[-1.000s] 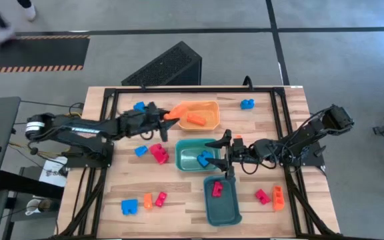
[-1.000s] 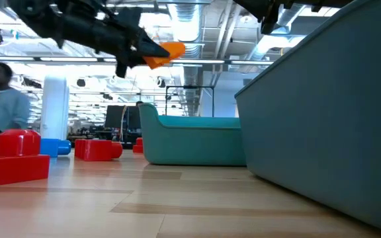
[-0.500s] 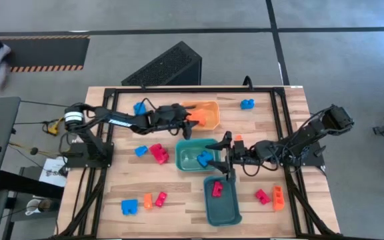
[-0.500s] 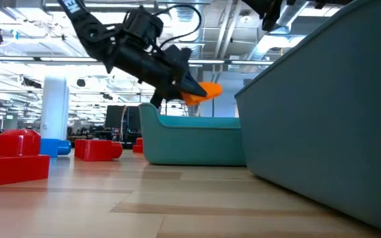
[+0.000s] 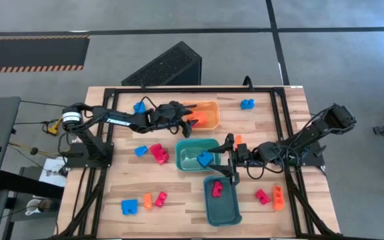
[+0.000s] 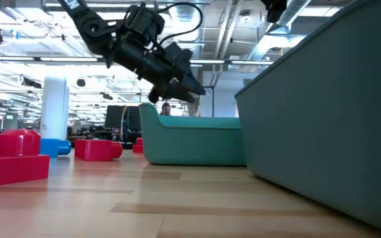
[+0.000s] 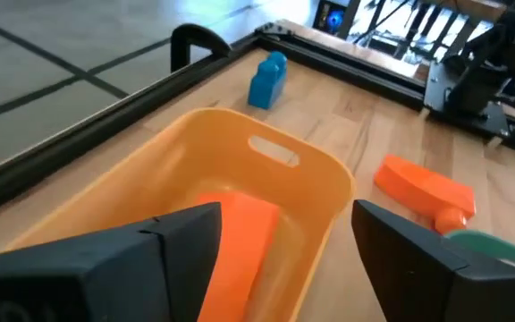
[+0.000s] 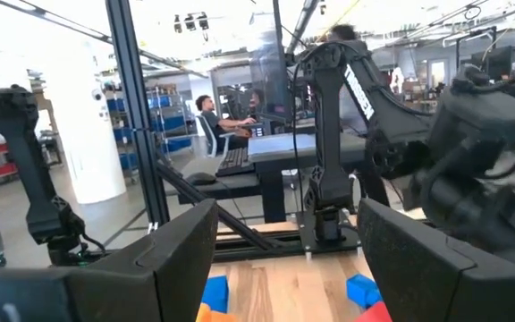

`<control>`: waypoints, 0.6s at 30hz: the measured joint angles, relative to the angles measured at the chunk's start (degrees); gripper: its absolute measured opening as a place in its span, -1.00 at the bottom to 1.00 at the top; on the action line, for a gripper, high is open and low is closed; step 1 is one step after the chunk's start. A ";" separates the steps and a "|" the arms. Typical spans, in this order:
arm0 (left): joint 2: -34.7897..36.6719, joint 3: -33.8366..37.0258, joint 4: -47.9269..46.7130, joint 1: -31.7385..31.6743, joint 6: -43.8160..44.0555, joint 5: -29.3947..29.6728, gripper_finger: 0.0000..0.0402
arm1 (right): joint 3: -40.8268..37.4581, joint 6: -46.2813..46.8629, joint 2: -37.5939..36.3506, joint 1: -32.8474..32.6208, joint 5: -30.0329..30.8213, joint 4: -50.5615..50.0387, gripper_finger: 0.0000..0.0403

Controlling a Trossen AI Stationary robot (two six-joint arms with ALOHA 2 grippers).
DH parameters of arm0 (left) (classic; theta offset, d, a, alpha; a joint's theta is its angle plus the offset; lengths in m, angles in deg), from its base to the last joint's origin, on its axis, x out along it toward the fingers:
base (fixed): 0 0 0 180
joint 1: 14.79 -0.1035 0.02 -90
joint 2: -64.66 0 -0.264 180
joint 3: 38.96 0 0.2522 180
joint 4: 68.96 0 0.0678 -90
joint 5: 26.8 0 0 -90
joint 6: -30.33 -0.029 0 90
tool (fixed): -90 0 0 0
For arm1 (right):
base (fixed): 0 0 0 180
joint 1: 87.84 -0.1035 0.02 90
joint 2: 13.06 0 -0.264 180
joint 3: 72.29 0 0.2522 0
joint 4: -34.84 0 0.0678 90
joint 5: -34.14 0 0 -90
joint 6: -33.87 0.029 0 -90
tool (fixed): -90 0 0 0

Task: Sort & place blocks by color
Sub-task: Put the blue game piece into the green bin

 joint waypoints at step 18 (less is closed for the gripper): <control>34.43 22.35 18.74 20.07 -6.67 11.59 -0.05 | 0.00 1.87 0.15 0.21 0.18 -2.32 0.44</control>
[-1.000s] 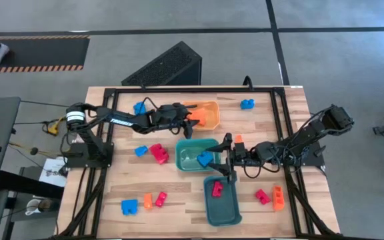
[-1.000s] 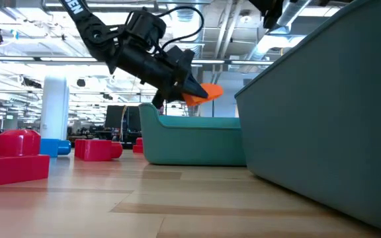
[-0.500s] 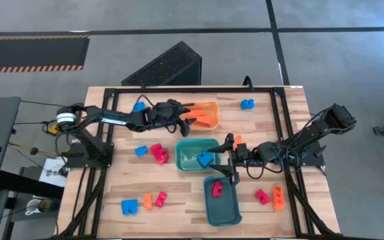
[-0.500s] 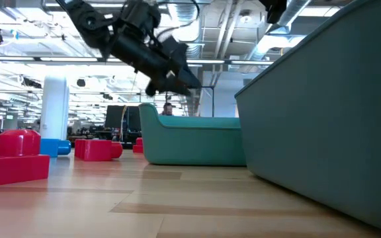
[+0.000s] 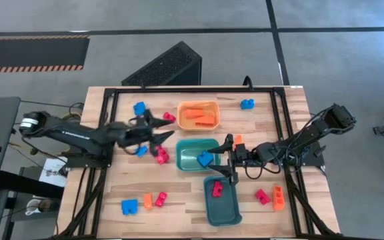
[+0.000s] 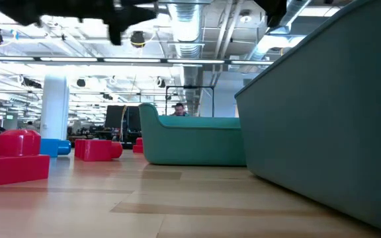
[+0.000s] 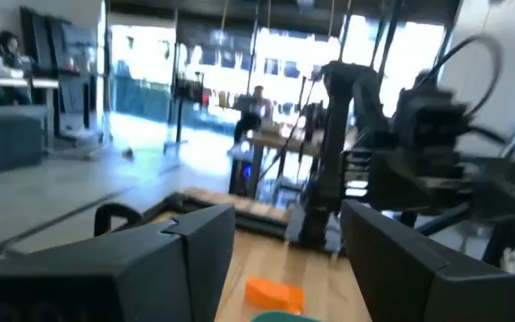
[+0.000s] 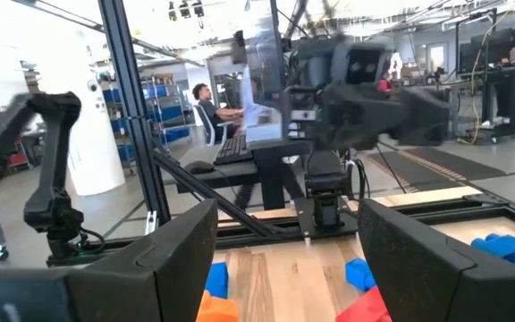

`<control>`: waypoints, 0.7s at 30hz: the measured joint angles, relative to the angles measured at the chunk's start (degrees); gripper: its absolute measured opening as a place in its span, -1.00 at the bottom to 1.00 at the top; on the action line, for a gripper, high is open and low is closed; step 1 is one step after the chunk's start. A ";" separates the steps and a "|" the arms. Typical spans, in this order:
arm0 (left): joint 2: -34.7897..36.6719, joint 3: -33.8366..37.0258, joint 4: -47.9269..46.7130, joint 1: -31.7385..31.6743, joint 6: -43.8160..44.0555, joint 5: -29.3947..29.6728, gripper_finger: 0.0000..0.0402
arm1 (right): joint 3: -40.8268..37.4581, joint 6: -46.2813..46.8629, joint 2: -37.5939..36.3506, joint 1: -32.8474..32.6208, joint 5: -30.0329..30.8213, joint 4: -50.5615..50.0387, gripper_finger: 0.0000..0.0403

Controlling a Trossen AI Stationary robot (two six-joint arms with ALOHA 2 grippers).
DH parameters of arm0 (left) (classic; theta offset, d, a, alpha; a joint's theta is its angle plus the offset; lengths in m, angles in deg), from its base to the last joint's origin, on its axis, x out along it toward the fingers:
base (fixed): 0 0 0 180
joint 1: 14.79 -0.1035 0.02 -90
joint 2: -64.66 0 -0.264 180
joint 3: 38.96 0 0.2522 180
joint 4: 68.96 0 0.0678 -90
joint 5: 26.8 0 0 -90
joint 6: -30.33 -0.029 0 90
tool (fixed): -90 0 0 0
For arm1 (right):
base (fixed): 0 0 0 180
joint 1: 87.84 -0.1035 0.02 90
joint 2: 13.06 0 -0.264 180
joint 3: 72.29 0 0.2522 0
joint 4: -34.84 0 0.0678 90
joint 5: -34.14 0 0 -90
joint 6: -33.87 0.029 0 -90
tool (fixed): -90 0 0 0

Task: Sort & place blocks by color
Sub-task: Put the blue game piece into the green bin

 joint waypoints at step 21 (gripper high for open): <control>4.45 14.56 8.98 8.19 4.99 14.33 -0.21 | 0.05 8.95 0.49 5.26 0.21 -5.38 0.44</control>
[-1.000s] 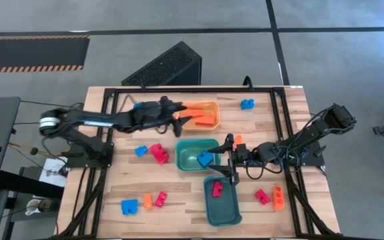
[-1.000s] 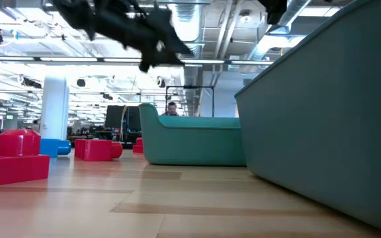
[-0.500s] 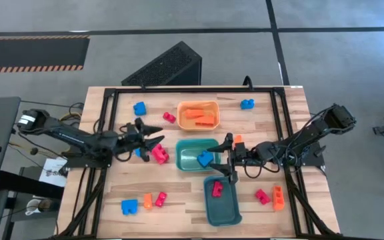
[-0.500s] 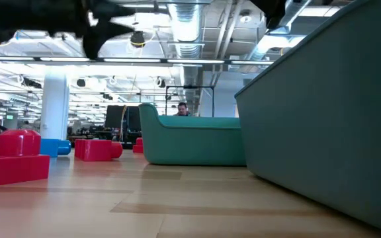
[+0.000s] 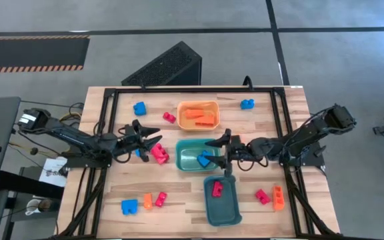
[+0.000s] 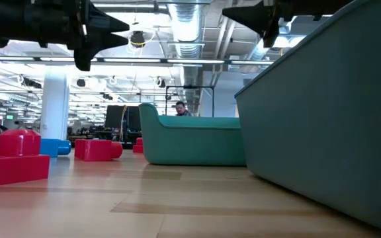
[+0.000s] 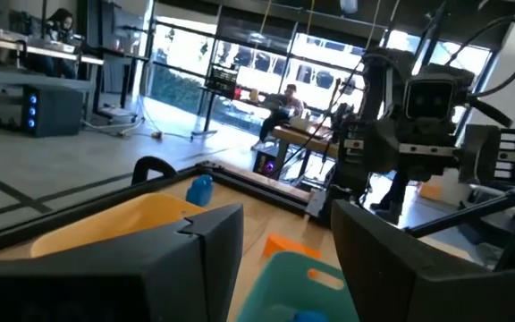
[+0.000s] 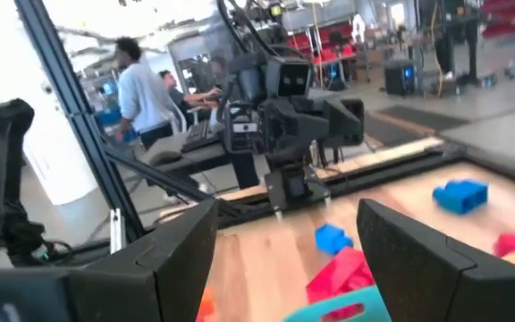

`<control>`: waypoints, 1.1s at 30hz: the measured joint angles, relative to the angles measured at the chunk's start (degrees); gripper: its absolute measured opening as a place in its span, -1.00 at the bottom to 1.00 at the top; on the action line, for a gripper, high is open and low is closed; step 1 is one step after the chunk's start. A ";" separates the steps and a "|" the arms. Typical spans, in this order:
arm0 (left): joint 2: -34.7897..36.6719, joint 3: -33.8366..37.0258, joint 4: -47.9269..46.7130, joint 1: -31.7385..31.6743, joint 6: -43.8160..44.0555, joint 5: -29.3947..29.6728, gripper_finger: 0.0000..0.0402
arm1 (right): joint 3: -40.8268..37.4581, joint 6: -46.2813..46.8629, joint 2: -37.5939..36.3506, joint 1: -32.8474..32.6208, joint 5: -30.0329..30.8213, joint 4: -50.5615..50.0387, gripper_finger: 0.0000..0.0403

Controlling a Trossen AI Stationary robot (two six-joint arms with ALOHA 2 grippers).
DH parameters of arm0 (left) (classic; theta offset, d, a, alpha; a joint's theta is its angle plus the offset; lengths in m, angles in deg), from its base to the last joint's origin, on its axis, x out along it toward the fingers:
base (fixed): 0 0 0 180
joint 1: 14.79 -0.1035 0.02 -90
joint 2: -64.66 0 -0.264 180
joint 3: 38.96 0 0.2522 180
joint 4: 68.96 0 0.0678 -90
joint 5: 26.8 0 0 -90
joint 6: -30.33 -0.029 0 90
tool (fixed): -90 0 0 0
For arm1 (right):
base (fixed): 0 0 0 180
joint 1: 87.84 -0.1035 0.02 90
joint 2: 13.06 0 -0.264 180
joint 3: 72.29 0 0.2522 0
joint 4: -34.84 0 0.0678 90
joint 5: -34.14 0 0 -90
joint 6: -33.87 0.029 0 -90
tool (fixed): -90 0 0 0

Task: Sort & place blocks by color
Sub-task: Put the blue game piece into the green bin

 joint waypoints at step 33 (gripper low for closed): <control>0.00 -0.04 -0.31 -0.02 0.04 -3.58 -0.21 | -7.45 -4.69 -3.24 4.63 3.37 8.83 0.44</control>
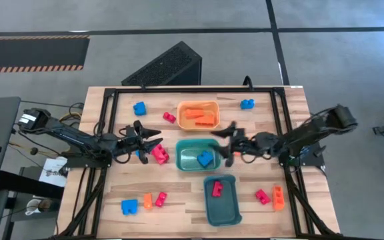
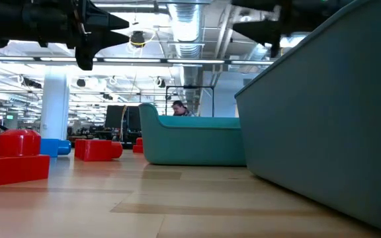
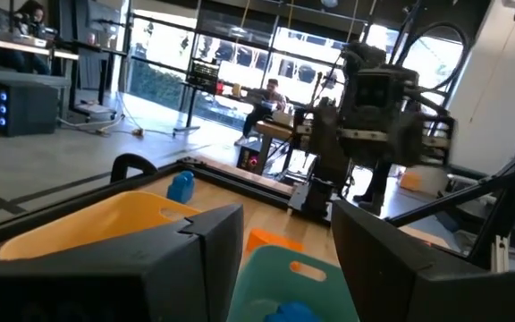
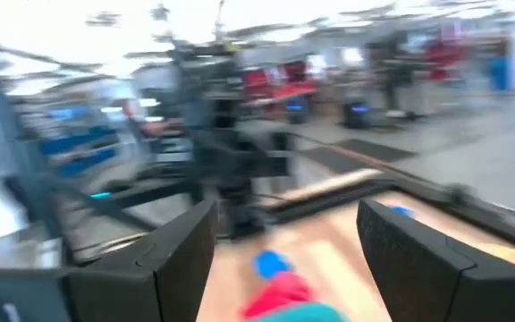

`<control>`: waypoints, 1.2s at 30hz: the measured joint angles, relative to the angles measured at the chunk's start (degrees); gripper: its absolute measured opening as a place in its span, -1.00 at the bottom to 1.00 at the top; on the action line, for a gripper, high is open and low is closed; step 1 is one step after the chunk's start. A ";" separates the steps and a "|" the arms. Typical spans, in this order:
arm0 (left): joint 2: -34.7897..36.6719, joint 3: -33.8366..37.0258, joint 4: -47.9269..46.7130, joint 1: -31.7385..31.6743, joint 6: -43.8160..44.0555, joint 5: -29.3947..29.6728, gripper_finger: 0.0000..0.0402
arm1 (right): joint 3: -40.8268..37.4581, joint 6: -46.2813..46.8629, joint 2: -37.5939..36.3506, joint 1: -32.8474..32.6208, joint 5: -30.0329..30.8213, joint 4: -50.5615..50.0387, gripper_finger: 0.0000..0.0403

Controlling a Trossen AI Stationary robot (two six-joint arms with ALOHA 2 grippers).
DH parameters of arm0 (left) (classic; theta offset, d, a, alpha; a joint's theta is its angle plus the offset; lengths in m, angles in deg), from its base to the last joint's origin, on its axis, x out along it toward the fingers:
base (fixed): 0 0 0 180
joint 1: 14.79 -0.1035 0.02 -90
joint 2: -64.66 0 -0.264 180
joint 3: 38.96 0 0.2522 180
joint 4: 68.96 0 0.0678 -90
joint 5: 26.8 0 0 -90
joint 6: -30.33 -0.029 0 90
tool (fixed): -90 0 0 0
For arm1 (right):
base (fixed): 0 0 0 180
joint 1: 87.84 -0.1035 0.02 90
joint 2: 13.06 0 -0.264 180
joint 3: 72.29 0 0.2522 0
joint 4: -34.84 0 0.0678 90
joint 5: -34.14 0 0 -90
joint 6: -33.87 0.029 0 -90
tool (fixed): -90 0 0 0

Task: Sort & place blocks by color
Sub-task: Put the blue game piece into the green bin

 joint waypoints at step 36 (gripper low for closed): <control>0.00 0.00 0.48 0.00 0.24 1.20 -0.21 | 8.98 24.54 -18.81 57.52 -11.83 -69.15 0.44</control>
